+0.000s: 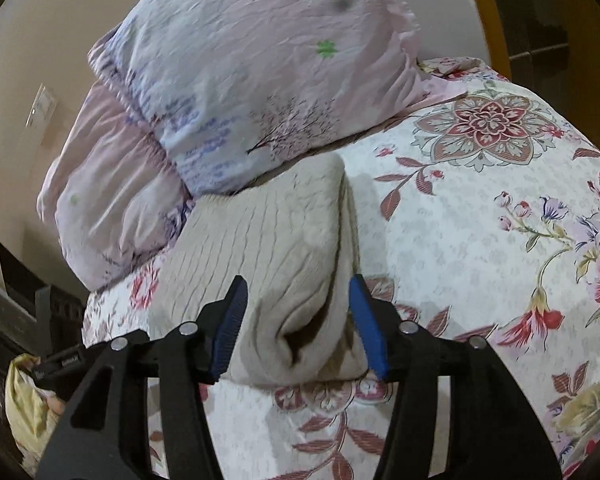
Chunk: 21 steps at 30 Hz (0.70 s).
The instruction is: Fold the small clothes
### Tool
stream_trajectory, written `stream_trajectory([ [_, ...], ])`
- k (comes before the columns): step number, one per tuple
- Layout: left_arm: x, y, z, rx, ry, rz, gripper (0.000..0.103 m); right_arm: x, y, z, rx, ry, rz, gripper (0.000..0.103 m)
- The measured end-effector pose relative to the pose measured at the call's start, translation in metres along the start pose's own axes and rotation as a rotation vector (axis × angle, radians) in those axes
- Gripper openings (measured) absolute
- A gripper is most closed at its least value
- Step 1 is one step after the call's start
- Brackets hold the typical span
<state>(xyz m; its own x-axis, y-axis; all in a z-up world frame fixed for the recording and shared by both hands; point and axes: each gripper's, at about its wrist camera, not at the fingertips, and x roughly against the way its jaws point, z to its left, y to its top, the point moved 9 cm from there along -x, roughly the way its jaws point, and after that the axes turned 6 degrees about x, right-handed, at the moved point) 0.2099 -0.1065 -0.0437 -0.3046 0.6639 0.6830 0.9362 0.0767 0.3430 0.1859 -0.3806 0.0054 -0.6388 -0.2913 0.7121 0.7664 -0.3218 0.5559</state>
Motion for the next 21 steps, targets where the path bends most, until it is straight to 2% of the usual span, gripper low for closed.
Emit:
stream_trajectory([
  [3, -0.004, -0.004, 0.001, 0.011, 0.015, 0.011, 0.072, -0.006, -0.009, 0.001, 0.016, -0.018, 0.028, 0.033],
  [4, -0.007, -0.004, 0.002, 0.017, 0.019, 0.016, 0.068, -0.008, -0.012, 0.0, 0.012, -0.014, 0.035, 0.023],
  [5, -0.008, -0.006, 0.003, 0.02, 0.02, 0.022, 0.06, -0.008, -0.014, -0.001, 0.011, -0.012, 0.038, 0.02],
  [6, -0.01, -0.007, 0.004, 0.022, 0.018, 0.03, 0.056, -0.009, -0.015, -0.001, 0.013, -0.01, 0.038, 0.013],
  [7, -0.012, -0.008, 0.004, 0.025, 0.008, 0.039, 0.047, -0.008, -0.016, 0.0, 0.02, -0.006, 0.033, 0.012],
  [9, -0.013, -0.01, 0.004, 0.027, -0.009, 0.044, 0.039, 0.0, -0.013, 0.005, 0.043, -0.008, -0.001, 0.011],
  [11, -0.01, -0.009, 0.004, 0.027, -0.028, 0.04, 0.025, 0.011, -0.007, 0.011, 0.051, 0.012, -0.043, 0.01],
  [13, -0.004, -0.008, 0.004, 0.031, -0.067, 0.034, 0.022, 0.022, -0.003, 0.014, 0.063, 0.026, -0.082, 0.01],
  [15, 0.0, -0.009, 0.002, 0.012, -0.087, 0.029, 0.02, 0.024, -0.004, 0.01, 0.086, -0.009, -0.083, 0.01],
  [19, -0.002, -0.02, 0.007, -0.015, -0.073, 0.053, 0.018, -0.004, -0.027, -0.024, 0.06, -0.117, 0.027, 0.01],
  [21, -0.004, -0.022, 0.01, -0.006, -0.074, 0.059, 0.018, -0.016, -0.037, -0.037, 0.017, -0.121, 0.065, 0.01],
])
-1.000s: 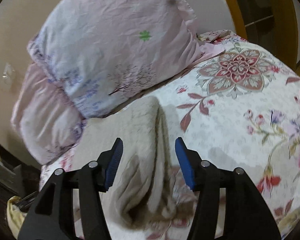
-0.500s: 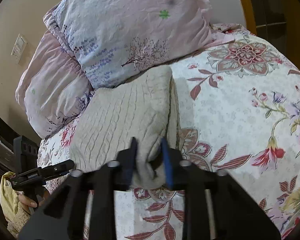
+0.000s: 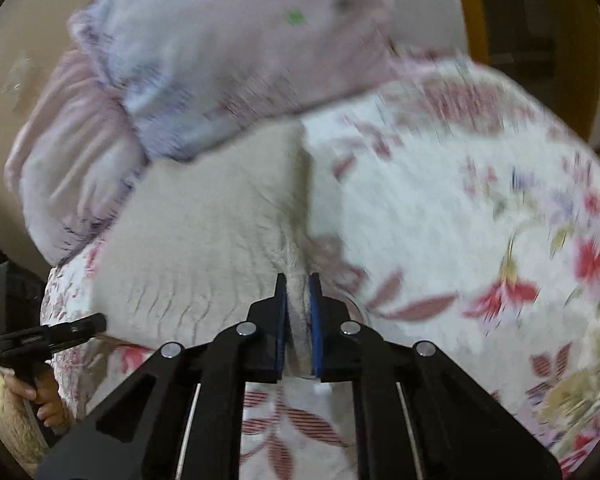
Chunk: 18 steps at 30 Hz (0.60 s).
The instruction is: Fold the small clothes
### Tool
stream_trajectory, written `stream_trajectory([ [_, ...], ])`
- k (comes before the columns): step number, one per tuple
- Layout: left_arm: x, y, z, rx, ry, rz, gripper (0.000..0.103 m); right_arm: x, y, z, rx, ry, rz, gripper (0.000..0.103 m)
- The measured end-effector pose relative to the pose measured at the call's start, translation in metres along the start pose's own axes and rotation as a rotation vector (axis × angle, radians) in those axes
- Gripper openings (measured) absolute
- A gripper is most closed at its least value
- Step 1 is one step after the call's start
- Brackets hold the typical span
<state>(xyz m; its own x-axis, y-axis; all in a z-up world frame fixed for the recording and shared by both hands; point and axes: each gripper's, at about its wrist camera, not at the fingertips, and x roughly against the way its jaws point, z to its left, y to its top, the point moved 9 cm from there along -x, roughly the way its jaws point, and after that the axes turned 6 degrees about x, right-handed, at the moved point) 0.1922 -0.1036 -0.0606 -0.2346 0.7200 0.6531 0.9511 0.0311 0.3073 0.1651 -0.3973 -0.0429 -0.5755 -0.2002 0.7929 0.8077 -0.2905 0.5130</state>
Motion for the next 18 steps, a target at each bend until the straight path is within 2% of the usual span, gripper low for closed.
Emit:
stream_trajectory([
  [3, 0.001, -0.001, -0.001, -0.01, 0.007, 0.002, 0.019, -0.003, -0.001, -0.005, -0.04, 0.032, 0.004, 0.012],
  [5, 0.002, 0.001, -0.004, -0.023, 0.016, 0.005, 0.023, 0.0, 0.001, -0.004, -0.027, 0.018, 0.017, 0.022],
  [6, 0.001, 0.004, -0.006, -0.024, 0.017, 0.003, 0.025, 0.001, 0.003, -0.005, -0.031, 0.017, 0.02, 0.033],
  [7, 0.002, 0.007, -0.008, -0.022, 0.017, 0.0, 0.028, 0.005, 0.006, -0.005, -0.049, 0.031, 0.013, 0.04],
  [8, 0.005, 0.01, -0.01, -0.022, 0.015, -0.01, 0.042, 0.009, 0.01, -0.004, -0.065, 0.046, 0.0, 0.042],
  [9, 0.008, 0.013, -0.012, -0.023, 0.013, -0.023, 0.052, 0.013, 0.017, -0.003, -0.087, 0.073, -0.02, 0.048],
  [10, 0.012, 0.017, -0.014, -0.023, 0.012, -0.043, 0.068, 0.015, 0.023, -0.003, -0.104, 0.092, -0.032, 0.052],
  [11, 0.016, 0.023, -0.016, -0.026, 0.025, -0.074, 0.073, 0.015, 0.028, -0.003, -0.122, 0.105, -0.04, 0.054],
  [13, 0.019, 0.034, -0.019, -0.039, 0.06, -0.105, 0.077, 0.009, 0.042, 0.001, -0.148, 0.128, -0.044, 0.055],
  [17, 0.01, 0.047, -0.017, -0.025, 0.124, -0.112, 0.082, -0.013, 0.055, 0.003, -0.159, 0.107, -0.011, 0.054],
  [18, 0.006, 0.049, -0.015, -0.021, 0.142, -0.108, 0.082, -0.024, 0.056, 0.005, -0.157, 0.099, 0.013, 0.047],
])
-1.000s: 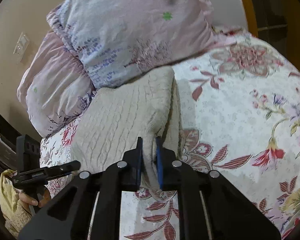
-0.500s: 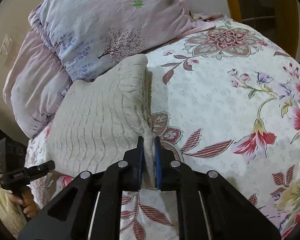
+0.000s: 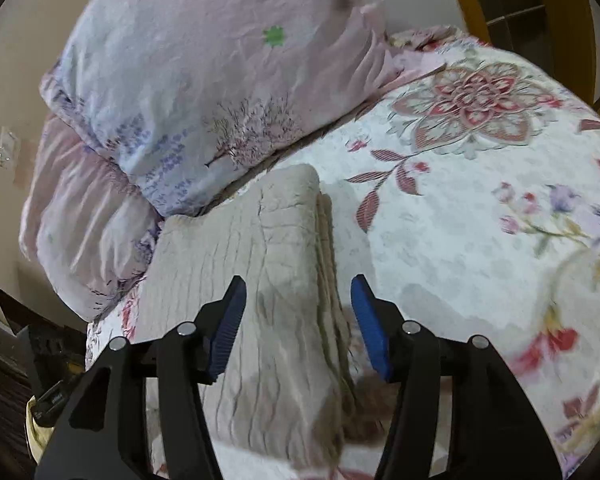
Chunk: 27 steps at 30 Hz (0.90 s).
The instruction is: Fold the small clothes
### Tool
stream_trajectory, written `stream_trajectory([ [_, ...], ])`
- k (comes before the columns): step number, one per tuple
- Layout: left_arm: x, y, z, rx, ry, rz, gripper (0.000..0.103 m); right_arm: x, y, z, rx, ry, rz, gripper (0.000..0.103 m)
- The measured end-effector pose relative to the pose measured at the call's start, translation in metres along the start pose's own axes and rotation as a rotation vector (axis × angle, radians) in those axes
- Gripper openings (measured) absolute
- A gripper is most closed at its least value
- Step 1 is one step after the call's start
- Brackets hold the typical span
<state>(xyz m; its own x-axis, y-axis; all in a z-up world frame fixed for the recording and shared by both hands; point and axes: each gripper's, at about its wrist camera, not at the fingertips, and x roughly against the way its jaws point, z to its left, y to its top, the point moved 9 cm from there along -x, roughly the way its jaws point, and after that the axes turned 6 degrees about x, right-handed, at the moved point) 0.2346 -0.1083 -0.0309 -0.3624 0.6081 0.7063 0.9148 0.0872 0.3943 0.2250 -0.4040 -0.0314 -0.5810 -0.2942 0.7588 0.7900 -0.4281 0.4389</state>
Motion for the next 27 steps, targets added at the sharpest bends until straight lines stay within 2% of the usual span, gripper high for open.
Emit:
stream_trajectory([
  [1, -0.004, 0.002, 0.001, 0.003, 0.012, 0.005, 0.082, -0.007, -0.001, 0.001, 0.006, -0.007, 0.016, 0.017],
  [2, -0.009, 0.003, 0.002, 0.01, 0.022, 0.012, 0.082, -0.014, -0.001, 0.005, 0.025, -0.005, 0.031, 0.012],
  [3, -0.013, 0.004, 0.003, 0.019, 0.025, 0.019, 0.082, -0.016, 0.001, 0.009, 0.051, -0.017, 0.027, 0.011],
  [7, -0.02, 0.009, 0.002, 0.034, 0.015, 0.014, 0.082, 0.004, 0.022, 0.026, 0.174, -0.09, -0.117, 0.009],
  [9, -0.023, 0.01, 0.0, 0.023, 0.014, 0.008, 0.082, 0.0, 0.023, 0.012, 0.141, -0.118, -0.101, 0.008],
  [12, -0.024, 0.01, -0.002, 0.009, 0.013, 0.008, 0.082, -0.019, 0.012, -0.011, 0.099, -0.166, -0.027, 0.008],
  [17, -0.027, 0.007, -0.001, 0.008, 0.002, 0.014, 0.082, -0.026, 0.003, -0.019, 0.097, -0.216, -0.016, 0.011],
  [18, -0.028, 0.007, -0.001, 0.01, 0.001, 0.014, 0.082, -0.027, 0.002, -0.02, 0.101, -0.224, -0.013, 0.014],
  [20, -0.031, 0.008, -0.002, 0.014, -0.004, 0.018, 0.082, -0.022, 0.005, -0.022, 0.086, -0.228, -0.01, 0.027],
  [21, -0.031, 0.008, -0.002, 0.014, -0.006, 0.019, 0.082, -0.017, 0.006, -0.024, 0.069, -0.23, -0.019, 0.042],
  [22, -0.031, 0.008, -0.002, 0.014, -0.008, 0.019, 0.083, -0.008, 0.009, -0.023, 0.053, -0.225, -0.048, 0.045],
  [25, -0.03, 0.009, -0.002, 0.014, -0.01, 0.017, 0.084, 0.012, 0.016, -0.01, 0.081, -0.191, -0.138, 0.045],
  [27, -0.03, 0.009, -0.002, 0.02, -0.013, 0.017, 0.084, 0.015, 0.016, 0.002, 0.114, -0.163, -0.15, 0.045],
])
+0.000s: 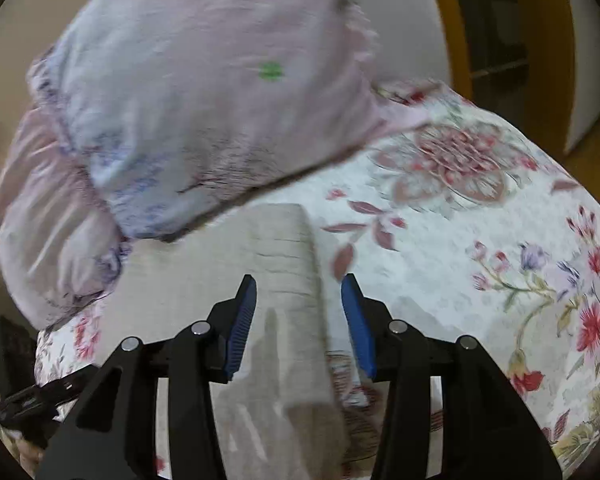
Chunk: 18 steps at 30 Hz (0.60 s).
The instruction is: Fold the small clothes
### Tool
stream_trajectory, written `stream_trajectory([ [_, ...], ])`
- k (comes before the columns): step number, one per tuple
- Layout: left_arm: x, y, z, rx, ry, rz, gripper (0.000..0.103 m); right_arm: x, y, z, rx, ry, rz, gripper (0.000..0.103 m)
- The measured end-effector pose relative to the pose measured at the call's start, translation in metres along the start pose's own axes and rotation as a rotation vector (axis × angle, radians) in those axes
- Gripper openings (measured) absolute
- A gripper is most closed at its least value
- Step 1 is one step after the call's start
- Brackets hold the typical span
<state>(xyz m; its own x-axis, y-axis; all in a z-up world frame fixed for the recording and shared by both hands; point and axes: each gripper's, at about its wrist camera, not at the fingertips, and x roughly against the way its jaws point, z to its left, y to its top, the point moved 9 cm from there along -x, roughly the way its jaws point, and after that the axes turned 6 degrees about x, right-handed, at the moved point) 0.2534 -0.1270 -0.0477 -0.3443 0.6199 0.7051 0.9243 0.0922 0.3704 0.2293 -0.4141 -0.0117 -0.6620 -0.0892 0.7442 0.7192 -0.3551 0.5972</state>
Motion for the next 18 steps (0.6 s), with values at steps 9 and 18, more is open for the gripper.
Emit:
stream_trajectory([
  [9, -0.005, 0.0, -0.003, -0.008, -0.013, 0.013, 0.087, -0.04, -0.027, 0.023, 0.102, -0.012, 0.138, 0.047],
  [18, -0.009, 0.006, 0.002, 0.027, -0.039, 0.028, 0.089, -0.02, -0.005, -0.003, -0.104, 0.089, 0.142, 0.073],
])
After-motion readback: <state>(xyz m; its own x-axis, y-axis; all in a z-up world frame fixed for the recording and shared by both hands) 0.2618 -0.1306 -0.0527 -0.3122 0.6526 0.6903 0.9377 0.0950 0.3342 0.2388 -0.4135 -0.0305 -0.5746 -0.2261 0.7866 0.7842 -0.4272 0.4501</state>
